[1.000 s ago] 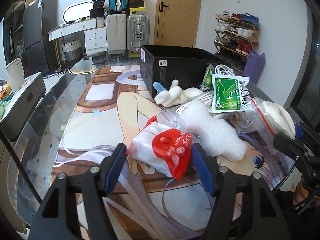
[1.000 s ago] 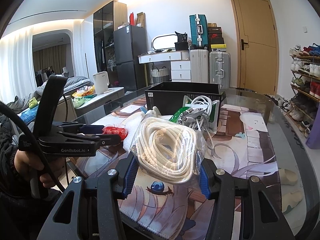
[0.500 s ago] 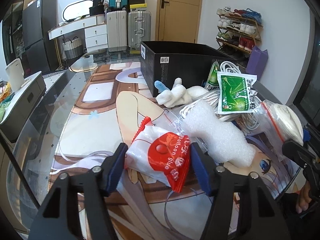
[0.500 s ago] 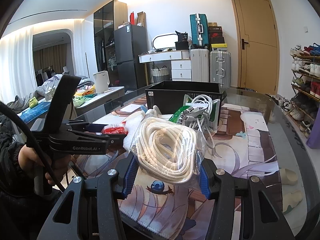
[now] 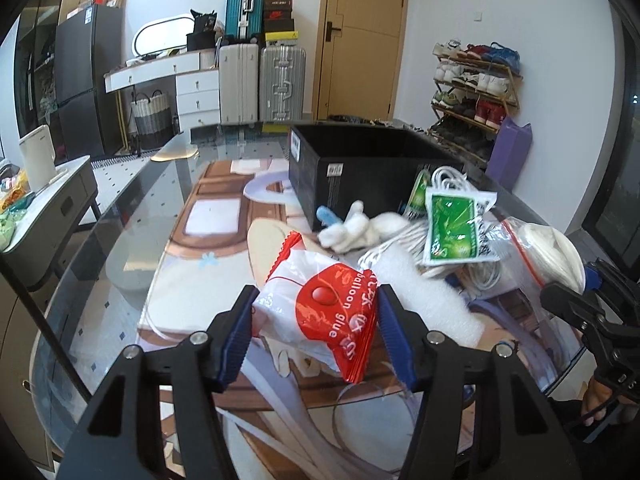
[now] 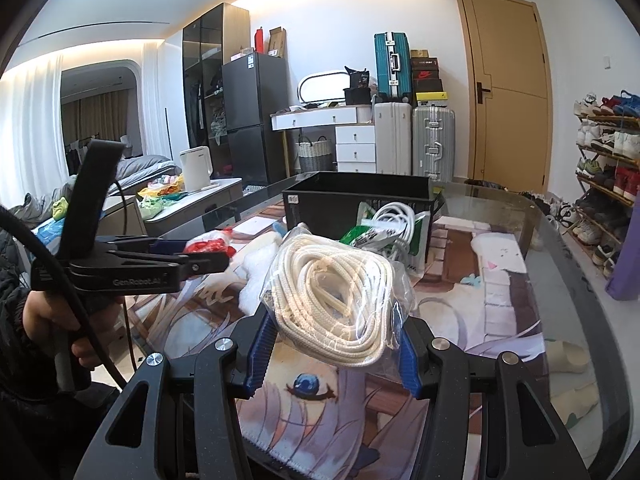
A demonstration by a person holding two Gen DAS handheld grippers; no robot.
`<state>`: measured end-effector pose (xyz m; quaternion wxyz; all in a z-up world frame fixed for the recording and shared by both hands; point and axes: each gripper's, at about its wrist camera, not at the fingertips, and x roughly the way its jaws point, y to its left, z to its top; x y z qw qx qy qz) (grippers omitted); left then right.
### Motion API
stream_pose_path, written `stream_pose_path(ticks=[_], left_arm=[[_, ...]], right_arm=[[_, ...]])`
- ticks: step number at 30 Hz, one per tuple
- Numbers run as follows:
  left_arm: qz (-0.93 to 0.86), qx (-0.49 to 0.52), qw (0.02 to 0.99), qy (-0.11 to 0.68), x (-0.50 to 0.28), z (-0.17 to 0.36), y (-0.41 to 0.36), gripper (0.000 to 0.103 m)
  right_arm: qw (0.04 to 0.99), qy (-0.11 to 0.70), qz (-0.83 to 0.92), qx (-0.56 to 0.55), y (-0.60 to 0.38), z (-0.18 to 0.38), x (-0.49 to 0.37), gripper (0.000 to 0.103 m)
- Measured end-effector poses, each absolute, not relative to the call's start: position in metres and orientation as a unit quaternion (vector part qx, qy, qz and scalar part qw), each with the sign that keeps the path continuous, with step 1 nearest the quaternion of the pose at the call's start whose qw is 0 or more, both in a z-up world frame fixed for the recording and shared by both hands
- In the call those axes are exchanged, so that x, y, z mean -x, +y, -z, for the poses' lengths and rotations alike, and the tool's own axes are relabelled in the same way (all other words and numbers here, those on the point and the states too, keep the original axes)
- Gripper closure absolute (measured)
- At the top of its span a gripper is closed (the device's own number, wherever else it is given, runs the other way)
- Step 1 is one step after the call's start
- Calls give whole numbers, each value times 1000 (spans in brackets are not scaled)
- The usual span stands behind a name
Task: Organize soft objects
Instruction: 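Lift the snack bag with the left gripper while the right lifts the rope coil, then carry both items over the black box and release them inside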
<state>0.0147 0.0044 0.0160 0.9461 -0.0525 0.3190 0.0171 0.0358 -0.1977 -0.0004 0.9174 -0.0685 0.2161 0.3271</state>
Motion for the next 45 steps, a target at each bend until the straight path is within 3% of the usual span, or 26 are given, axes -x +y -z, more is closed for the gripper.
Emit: stream_pose_path(ticks=[28, 45], left_arm=[[-4, 48, 971, 235, -51, -84, 5, 44], [-4, 63, 972, 226, -98, -100, 8, 44]], right_arm=[[932, 189, -304, 62, -200, -72, -97, 50], [929, 177, -320, 56, -190, -111, -157, 50]])
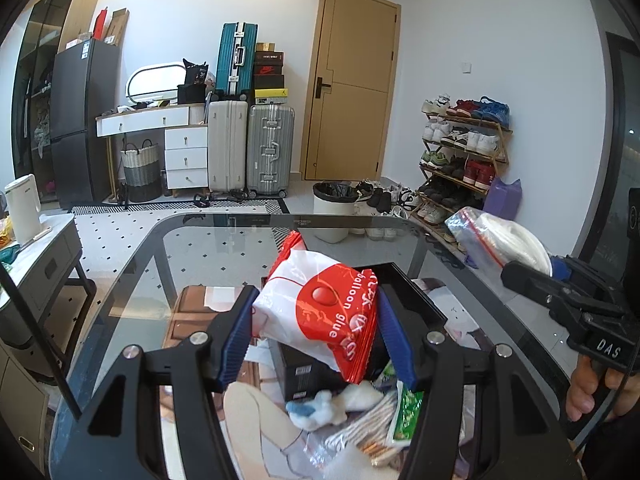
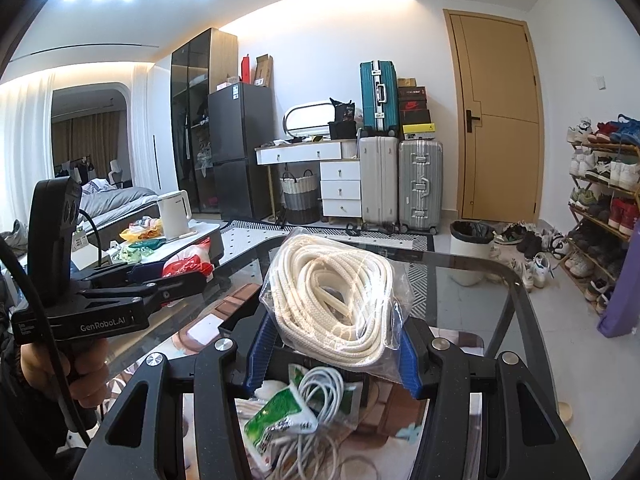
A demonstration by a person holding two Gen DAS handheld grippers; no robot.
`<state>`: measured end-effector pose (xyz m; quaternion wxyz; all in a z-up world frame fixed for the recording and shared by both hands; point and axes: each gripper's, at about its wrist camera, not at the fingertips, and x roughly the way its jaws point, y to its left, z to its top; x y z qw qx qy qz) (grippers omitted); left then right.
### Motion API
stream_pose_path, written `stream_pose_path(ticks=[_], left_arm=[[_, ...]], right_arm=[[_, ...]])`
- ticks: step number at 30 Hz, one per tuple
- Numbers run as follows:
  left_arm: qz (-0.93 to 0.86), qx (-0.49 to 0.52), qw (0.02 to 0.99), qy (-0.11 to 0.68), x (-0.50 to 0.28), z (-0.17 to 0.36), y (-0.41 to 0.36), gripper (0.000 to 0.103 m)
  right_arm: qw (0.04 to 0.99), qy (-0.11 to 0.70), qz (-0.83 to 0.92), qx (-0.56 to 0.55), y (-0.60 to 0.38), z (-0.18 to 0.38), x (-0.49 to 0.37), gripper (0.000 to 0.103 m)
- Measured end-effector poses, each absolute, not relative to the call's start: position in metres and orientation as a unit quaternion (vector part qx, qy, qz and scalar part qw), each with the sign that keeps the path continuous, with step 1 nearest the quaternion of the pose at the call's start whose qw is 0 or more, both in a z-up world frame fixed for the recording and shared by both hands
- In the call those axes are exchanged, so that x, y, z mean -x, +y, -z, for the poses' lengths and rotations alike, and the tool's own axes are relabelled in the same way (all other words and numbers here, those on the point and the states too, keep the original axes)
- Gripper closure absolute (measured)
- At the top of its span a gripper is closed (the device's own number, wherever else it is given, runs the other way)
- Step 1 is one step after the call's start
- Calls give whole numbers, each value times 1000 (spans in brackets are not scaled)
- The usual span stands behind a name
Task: Organize soft objects
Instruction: 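Carry both items over the black box and release them inside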
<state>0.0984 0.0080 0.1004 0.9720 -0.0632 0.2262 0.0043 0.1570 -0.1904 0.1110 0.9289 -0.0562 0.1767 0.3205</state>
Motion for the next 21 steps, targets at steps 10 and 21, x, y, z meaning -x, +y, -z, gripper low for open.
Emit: stream_pose_path(ticks=[10, 21], left_arm=[[0, 72, 966, 247, -135, -91, 4, 44], [-7, 67, 964, 258, -154, -91, 7, 44]], right_arm=[[919, 212, -328, 63, -171, -99, -195, 50], [918, 213, -330, 60, -165, -103, -226, 50]])
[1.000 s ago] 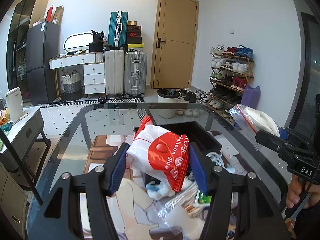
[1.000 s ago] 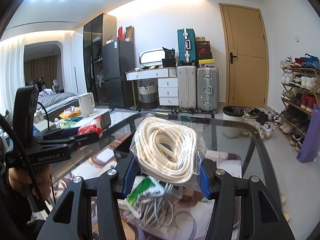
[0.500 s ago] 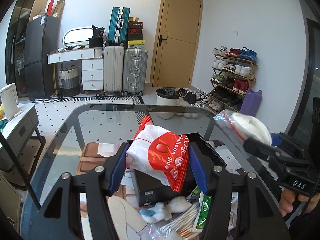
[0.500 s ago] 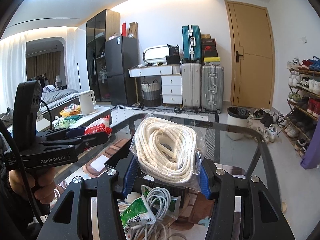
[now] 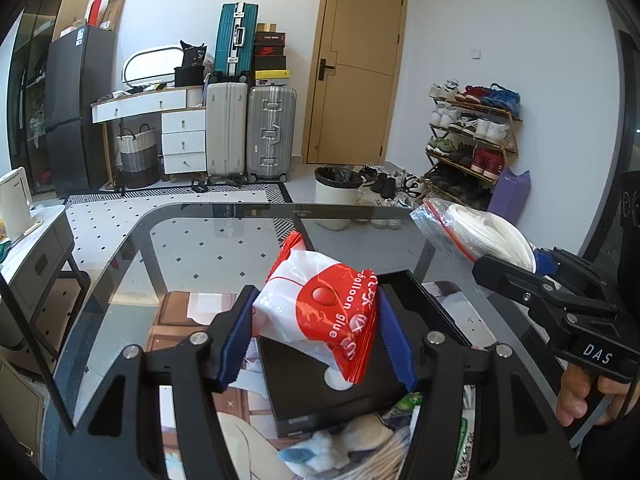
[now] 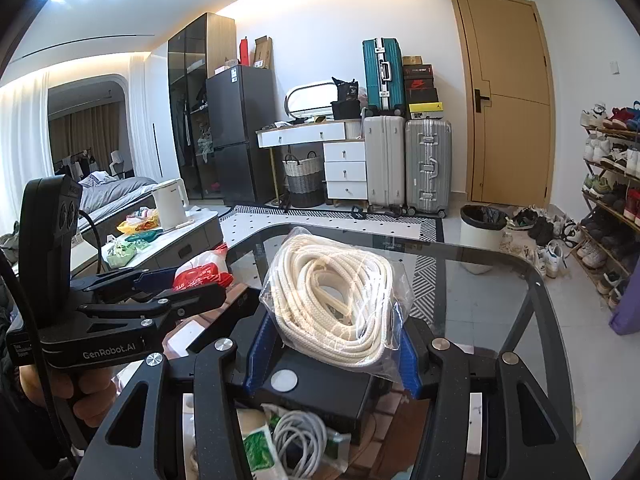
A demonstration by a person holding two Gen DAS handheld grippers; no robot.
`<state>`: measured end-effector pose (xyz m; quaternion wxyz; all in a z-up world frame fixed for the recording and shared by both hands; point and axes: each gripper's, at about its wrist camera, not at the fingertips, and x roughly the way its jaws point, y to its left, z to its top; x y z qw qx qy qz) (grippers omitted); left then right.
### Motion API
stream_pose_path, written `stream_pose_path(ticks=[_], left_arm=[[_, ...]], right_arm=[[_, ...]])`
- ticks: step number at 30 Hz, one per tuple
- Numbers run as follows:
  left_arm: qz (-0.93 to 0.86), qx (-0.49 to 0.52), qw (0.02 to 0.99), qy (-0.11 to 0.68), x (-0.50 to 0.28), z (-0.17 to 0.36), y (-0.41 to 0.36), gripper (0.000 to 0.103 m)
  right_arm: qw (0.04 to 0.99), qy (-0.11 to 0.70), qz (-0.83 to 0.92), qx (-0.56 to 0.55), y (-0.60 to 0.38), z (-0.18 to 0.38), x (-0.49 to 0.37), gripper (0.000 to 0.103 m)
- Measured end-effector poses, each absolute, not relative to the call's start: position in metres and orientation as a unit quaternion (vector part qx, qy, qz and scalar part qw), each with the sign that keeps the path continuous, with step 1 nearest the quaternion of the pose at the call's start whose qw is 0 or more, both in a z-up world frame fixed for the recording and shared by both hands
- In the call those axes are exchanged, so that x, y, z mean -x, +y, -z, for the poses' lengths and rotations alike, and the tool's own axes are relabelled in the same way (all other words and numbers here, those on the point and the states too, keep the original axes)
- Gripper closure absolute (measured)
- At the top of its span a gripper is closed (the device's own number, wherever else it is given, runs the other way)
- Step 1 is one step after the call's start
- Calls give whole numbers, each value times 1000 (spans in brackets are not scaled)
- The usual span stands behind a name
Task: Organize soft objects
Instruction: 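Carry both items over the black box and release them inside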
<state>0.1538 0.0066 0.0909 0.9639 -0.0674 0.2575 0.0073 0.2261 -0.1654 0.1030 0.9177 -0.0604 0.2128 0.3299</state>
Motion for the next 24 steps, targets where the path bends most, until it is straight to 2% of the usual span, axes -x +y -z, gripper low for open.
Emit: stream_pose_path(ticks=[24], left_arm=[[-20, 48, 948, 314, -180, -46, 4, 43]], right_arm=[[864, 308, -364, 162, -116, -37, -258, 50]])
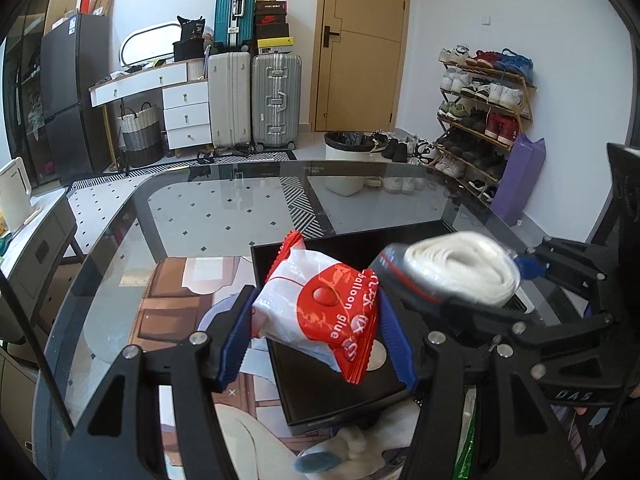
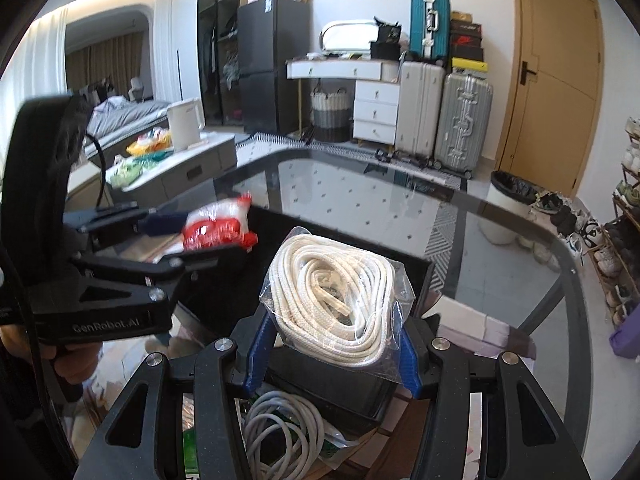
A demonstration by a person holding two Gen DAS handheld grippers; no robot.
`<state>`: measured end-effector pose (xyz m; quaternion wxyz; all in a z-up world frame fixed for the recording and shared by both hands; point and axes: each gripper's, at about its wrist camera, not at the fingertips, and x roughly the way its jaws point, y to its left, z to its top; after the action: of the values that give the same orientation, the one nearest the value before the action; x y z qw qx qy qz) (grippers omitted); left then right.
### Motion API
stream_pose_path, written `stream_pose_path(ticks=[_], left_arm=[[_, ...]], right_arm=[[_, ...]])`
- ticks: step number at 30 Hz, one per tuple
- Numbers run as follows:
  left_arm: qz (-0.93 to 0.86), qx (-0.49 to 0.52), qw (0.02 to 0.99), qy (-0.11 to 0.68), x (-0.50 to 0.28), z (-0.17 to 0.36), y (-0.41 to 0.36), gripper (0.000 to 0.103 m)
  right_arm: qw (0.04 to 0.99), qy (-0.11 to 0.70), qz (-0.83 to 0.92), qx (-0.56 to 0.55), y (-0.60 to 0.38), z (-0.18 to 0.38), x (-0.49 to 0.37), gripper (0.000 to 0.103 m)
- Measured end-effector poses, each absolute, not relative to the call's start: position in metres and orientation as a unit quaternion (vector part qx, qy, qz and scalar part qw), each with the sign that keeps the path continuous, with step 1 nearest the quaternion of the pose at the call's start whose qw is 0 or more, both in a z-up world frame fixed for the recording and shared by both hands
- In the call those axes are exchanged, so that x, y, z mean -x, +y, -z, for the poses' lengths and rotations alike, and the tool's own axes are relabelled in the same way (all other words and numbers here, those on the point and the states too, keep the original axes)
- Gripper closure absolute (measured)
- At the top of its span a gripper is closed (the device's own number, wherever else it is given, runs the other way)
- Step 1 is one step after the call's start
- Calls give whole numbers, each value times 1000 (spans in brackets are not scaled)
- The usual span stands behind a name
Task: Organize soft objects
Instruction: 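Carry both items over the black box and release them inside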
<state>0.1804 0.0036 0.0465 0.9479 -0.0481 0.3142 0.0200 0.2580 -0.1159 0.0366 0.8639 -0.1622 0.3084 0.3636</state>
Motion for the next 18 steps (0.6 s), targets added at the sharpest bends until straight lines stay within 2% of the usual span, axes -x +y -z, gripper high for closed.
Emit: stream_pose_path(ticks=[14, 18], left_arm=[[-17, 38, 948, 317, -181, -49, -3, 42], [-14, 32, 947, 318, -179, -49, -4, 42]], right_arm=[[842, 374, -364, 135, -111, -34, -255, 51], [846, 371, -361, 133, -114, -33, -252, 50]])
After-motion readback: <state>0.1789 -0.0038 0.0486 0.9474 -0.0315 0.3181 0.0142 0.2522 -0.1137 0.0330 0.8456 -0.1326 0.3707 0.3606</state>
